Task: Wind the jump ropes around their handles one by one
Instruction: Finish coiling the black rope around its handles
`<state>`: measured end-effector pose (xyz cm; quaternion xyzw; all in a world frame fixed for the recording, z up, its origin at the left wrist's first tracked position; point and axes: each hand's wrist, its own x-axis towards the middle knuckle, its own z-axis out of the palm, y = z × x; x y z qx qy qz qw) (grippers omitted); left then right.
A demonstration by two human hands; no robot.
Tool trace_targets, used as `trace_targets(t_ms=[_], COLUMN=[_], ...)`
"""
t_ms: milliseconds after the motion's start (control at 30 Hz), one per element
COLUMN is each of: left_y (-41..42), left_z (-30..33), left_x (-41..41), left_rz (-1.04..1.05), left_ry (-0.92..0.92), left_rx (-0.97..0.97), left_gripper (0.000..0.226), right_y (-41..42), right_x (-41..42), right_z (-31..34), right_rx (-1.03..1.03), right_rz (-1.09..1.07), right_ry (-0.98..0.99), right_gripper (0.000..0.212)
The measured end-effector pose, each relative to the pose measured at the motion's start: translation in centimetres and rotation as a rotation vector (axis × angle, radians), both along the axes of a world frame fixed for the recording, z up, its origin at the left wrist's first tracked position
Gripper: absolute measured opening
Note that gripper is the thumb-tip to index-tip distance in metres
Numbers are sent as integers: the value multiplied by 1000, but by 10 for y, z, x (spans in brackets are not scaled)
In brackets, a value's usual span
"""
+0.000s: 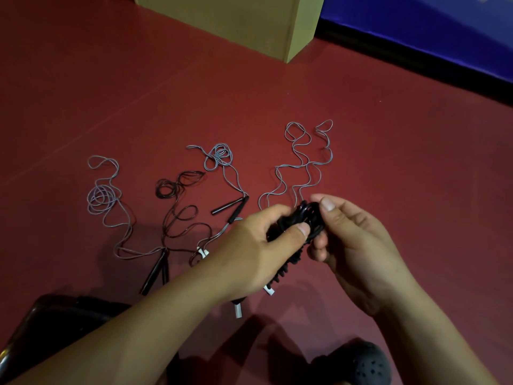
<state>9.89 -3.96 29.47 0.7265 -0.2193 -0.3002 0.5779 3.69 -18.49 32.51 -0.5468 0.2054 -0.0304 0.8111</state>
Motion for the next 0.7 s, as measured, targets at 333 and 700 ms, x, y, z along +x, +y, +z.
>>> trace_targets(t_ms=[333, 700], left_y=[0, -1], left_z=[9, 9], left_x=[-10, -10], left_rz=[-35, -20], left_ry=[-38, 49], left_rx=[29, -13], left_gripper=[30, 46], right_y=[-4, 1], right_x=[-1, -2], right_z=[-4, -4], right_rx=[-218, -406], right_rz=[-113, -185], right_ry=[45, 17], right_gripper=[22, 23])
